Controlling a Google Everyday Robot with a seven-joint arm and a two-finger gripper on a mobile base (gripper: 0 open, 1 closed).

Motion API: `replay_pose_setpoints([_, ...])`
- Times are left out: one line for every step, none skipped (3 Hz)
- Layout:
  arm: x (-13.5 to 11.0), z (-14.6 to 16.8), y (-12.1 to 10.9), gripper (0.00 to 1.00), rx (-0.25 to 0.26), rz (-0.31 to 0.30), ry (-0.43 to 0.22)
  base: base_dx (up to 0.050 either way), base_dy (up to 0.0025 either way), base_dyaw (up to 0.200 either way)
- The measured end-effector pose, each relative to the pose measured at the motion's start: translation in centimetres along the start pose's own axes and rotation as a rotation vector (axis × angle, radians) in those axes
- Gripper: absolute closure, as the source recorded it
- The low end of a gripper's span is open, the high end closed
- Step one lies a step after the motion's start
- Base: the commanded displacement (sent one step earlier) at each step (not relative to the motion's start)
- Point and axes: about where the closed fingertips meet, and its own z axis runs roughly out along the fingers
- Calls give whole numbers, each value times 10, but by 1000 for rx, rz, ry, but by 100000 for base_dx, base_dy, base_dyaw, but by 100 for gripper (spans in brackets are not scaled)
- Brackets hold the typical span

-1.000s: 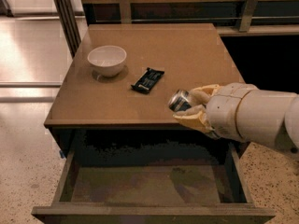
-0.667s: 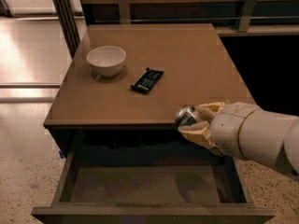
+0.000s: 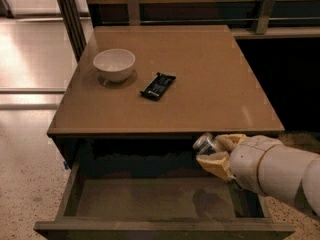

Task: Place redbull can into top drawer

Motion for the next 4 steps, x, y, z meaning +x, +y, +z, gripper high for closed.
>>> replay_pose_setpoints([4, 3, 2, 100, 4, 1, 13, 0, 0, 0])
replay_pose_setpoints([35, 23, 5, 100, -16, 60, 44, 0, 0, 0])
replay_pose_setpoints([69, 50, 9, 100, -52, 123, 89, 0, 0, 0])
replay_pose_setpoints([91, 75, 15, 100, -91, 176, 118, 0, 0, 0])
